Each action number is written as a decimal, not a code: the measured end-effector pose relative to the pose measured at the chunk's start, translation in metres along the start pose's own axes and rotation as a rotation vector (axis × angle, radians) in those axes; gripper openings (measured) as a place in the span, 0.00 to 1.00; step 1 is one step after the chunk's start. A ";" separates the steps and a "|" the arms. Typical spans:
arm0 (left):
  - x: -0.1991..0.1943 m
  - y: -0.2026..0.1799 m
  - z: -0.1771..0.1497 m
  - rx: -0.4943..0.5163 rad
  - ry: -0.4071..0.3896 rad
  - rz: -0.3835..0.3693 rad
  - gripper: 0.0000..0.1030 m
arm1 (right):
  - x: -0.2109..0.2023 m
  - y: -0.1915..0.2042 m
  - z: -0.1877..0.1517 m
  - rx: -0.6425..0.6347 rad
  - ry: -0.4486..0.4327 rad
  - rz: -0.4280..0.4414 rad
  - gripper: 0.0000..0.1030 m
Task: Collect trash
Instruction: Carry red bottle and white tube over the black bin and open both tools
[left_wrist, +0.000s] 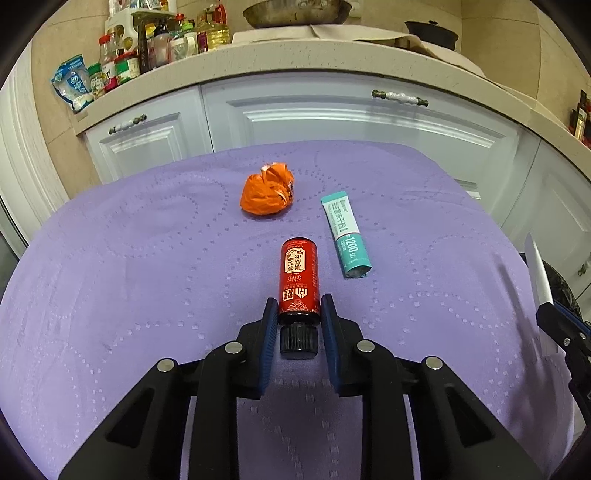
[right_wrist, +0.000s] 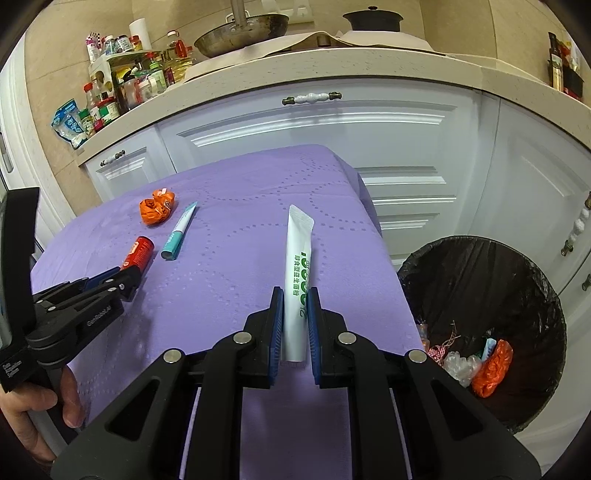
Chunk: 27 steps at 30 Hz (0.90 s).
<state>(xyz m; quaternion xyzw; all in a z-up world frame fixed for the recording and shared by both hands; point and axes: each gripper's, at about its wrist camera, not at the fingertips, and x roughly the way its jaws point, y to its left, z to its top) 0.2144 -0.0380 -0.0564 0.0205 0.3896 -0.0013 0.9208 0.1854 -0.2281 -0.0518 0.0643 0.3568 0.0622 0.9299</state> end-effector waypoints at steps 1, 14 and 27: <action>-0.002 0.000 0.000 0.002 -0.008 0.003 0.24 | 0.000 -0.001 0.000 0.001 -0.001 0.000 0.13; -0.055 -0.011 -0.012 0.020 -0.099 -0.029 0.24 | -0.027 -0.016 -0.002 0.009 -0.048 -0.022 0.13; -0.094 -0.068 -0.022 0.098 -0.156 -0.121 0.24 | -0.072 -0.058 -0.013 0.033 -0.123 -0.087 0.13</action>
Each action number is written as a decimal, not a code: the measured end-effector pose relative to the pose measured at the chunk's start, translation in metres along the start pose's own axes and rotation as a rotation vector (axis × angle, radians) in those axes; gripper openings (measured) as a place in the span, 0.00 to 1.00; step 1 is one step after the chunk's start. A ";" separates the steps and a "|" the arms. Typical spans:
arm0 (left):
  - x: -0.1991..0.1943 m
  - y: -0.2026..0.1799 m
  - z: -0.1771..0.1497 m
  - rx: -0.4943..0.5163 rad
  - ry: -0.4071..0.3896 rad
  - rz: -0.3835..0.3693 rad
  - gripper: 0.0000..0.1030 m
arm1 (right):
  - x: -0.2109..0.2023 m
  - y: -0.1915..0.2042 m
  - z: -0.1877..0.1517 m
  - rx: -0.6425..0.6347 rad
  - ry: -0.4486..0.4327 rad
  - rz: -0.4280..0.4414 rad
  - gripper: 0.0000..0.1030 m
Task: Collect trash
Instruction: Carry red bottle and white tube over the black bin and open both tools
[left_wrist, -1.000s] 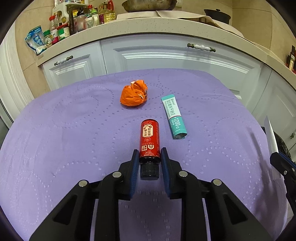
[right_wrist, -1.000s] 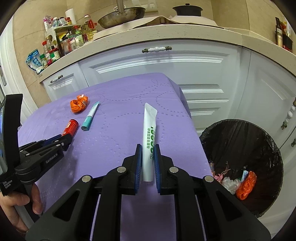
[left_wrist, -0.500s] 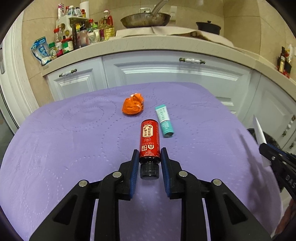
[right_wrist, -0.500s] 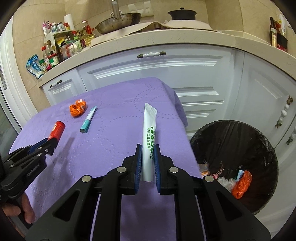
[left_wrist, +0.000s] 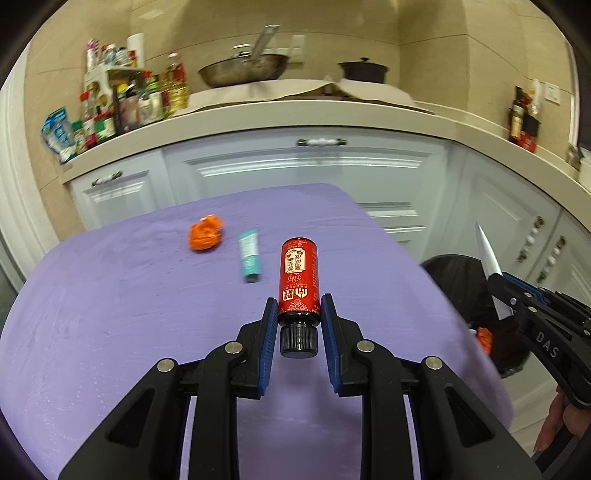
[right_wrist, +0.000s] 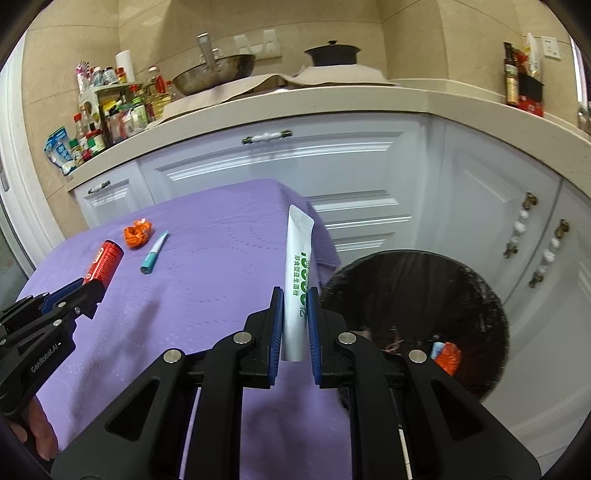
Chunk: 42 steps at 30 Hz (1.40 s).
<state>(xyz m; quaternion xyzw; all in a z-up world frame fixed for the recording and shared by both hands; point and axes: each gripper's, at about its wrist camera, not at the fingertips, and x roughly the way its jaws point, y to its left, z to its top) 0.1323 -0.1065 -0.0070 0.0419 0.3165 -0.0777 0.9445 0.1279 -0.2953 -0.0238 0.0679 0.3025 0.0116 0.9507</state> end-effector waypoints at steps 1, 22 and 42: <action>-0.001 -0.007 0.000 0.007 -0.002 -0.012 0.24 | -0.002 -0.004 0.000 0.003 -0.003 -0.006 0.13; 0.010 -0.131 0.012 0.149 -0.050 -0.137 0.24 | -0.029 -0.103 -0.009 0.083 -0.046 -0.152 0.13; 0.058 -0.183 0.020 0.181 -0.029 -0.129 0.24 | 0.006 -0.147 -0.012 0.125 -0.022 -0.204 0.13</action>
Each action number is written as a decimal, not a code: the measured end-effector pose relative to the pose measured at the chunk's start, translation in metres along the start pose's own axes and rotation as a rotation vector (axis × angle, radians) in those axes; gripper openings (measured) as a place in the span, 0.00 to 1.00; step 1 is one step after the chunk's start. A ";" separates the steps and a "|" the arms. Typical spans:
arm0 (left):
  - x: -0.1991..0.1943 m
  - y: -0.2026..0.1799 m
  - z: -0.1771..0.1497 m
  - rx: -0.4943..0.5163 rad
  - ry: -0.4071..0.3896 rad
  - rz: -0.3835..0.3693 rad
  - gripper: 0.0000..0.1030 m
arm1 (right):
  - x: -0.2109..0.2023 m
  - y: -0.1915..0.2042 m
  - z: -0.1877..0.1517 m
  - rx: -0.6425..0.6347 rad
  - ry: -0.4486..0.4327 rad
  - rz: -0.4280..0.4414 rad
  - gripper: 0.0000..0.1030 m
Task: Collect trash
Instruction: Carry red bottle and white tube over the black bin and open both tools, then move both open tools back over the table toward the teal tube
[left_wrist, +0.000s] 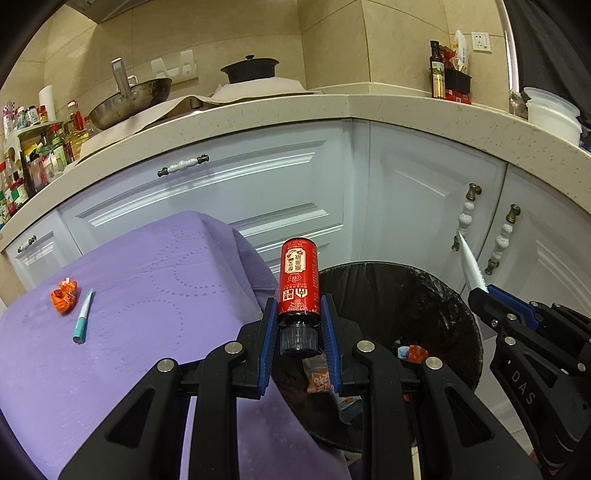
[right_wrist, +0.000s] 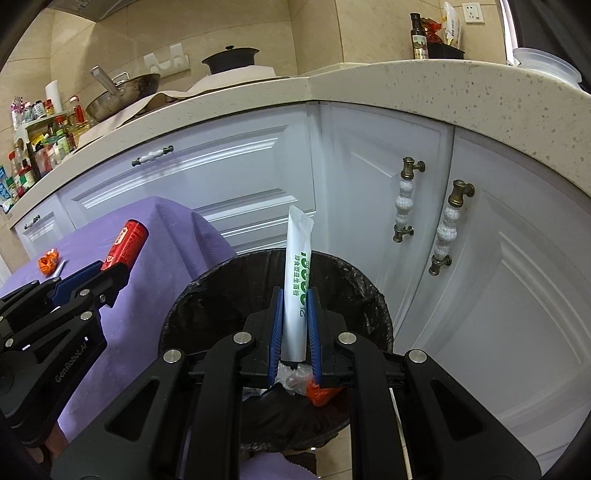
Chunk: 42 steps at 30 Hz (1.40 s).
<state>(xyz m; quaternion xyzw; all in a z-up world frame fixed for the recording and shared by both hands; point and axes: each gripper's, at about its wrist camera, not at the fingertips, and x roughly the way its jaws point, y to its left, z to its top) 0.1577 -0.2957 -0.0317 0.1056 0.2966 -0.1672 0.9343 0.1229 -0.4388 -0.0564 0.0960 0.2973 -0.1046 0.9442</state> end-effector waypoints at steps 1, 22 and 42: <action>0.003 0.000 0.000 -0.003 0.004 0.002 0.24 | 0.002 0.000 0.000 -0.001 0.000 -0.002 0.13; 0.012 0.001 0.003 0.000 -0.005 0.029 0.59 | 0.007 -0.008 0.002 0.029 -0.033 -0.027 0.24; -0.039 0.124 -0.021 -0.129 -0.013 0.175 0.64 | -0.005 0.107 0.008 -0.052 -0.047 0.130 0.34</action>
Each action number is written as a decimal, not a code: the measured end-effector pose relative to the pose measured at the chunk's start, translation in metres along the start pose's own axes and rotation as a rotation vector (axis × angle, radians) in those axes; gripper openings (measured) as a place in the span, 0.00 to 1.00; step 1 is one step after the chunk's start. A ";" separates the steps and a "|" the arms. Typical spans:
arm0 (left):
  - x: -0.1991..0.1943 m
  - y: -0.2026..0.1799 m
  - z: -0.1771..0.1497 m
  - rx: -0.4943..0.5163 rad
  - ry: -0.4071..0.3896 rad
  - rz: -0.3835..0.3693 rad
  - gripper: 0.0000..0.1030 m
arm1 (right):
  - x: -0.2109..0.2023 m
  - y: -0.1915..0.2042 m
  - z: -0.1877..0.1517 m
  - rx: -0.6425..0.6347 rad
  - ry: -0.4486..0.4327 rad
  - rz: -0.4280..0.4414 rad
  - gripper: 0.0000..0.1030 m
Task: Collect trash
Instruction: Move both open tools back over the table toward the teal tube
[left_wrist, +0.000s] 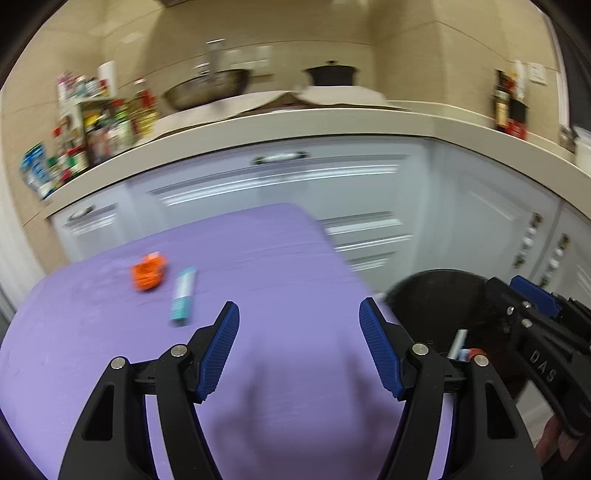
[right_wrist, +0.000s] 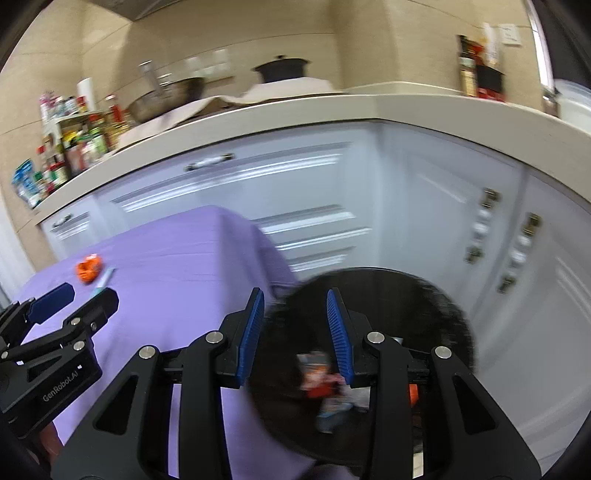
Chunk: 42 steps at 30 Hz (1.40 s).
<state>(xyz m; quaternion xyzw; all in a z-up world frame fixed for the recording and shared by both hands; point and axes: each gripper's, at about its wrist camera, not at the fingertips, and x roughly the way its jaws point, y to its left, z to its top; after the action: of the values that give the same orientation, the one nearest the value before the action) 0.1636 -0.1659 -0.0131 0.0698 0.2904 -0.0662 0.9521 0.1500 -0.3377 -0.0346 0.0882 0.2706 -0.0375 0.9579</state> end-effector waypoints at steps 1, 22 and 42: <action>-0.001 0.013 -0.002 -0.012 0.003 0.017 0.64 | 0.001 0.009 0.001 -0.008 0.002 0.013 0.34; -0.003 0.223 -0.042 -0.190 0.063 0.300 0.65 | 0.064 0.232 0.005 -0.224 0.096 0.205 0.34; 0.015 0.263 -0.046 -0.235 0.104 0.277 0.66 | 0.139 0.276 -0.003 -0.267 0.310 0.138 0.34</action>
<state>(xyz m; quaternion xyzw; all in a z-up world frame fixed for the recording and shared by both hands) 0.1946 0.0986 -0.0349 0.0008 0.3328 0.1035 0.9373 0.2998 -0.0698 -0.0686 -0.0163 0.4106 0.0785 0.9083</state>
